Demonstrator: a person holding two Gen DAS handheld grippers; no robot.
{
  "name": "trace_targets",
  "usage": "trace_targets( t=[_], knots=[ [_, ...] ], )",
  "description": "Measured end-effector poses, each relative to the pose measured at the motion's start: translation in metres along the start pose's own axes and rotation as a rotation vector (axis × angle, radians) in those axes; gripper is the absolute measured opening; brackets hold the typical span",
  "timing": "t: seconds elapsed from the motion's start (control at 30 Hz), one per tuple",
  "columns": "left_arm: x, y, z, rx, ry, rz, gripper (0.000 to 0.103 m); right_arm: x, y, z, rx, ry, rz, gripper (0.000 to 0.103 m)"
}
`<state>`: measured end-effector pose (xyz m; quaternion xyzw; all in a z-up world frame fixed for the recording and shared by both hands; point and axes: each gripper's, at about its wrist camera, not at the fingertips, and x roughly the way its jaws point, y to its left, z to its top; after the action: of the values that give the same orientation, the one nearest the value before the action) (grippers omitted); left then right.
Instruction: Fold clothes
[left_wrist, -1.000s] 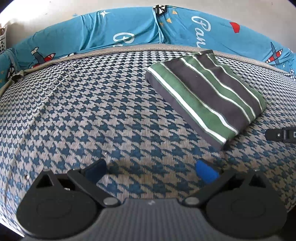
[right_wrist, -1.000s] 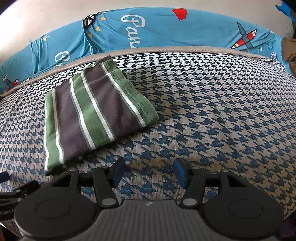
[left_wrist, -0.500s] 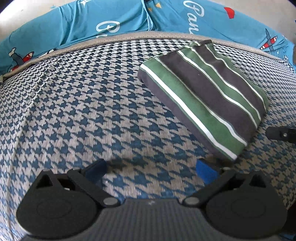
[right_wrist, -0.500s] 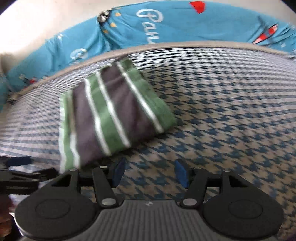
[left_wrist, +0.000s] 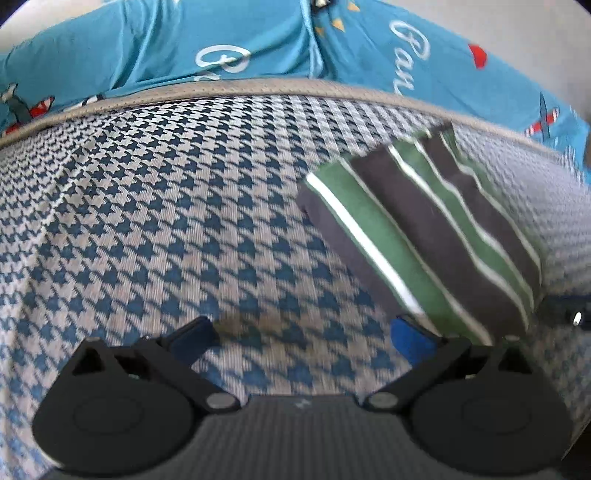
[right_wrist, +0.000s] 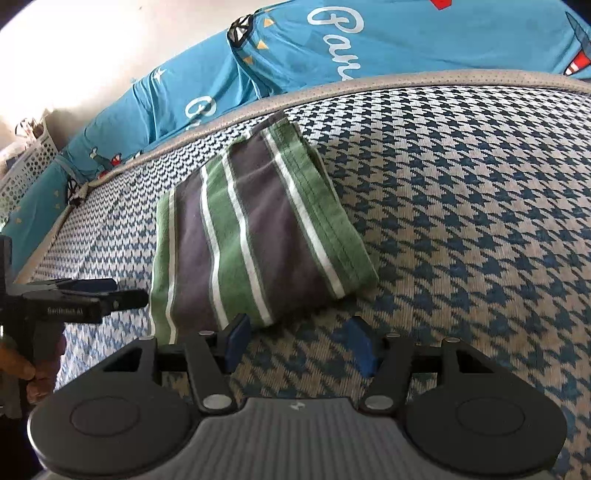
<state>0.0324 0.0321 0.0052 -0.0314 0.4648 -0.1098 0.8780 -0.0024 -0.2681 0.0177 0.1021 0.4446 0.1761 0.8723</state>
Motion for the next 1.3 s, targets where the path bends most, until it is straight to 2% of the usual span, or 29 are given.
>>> trace_targets(
  t=[0.17,0.47,0.77,0.97,1.03,1.13,1.3],
  knots=[
    [0.01,0.014,0.015,-0.067,-0.028,-0.051,0.103,0.008,-0.005,0.008,0.019,-0.016,0.024,0.059],
    [0.031,0.008,0.037,-0.059,-0.035,-0.145,0.103,0.019,-0.014,0.018,0.056,-0.039,0.073,0.059],
    [0.05,-0.016,0.047,0.004,-0.054,-0.206,0.103,0.024,-0.018,0.022,0.048,-0.061,0.105,0.059],
    [0.052,-0.02,0.047,0.005,-0.053,-0.212,0.103,0.02,-0.019,0.025,0.062,-0.044,0.098,0.056],
    [0.052,-0.018,0.048,-0.007,-0.053,-0.221,0.103,0.016,-0.021,0.022,0.055,-0.045,0.079,0.05],
    [0.05,-0.015,0.048,-0.026,-0.054,-0.234,0.103,0.008,-0.023,0.017,0.051,-0.061,0.047,0.05],
    [0.051,-0.018,0.047,-0.019,-0.065,-0.226,0.103,0.014,-0.028,0.018,0.094,-0.075,0.077,0.054]
  ],
)
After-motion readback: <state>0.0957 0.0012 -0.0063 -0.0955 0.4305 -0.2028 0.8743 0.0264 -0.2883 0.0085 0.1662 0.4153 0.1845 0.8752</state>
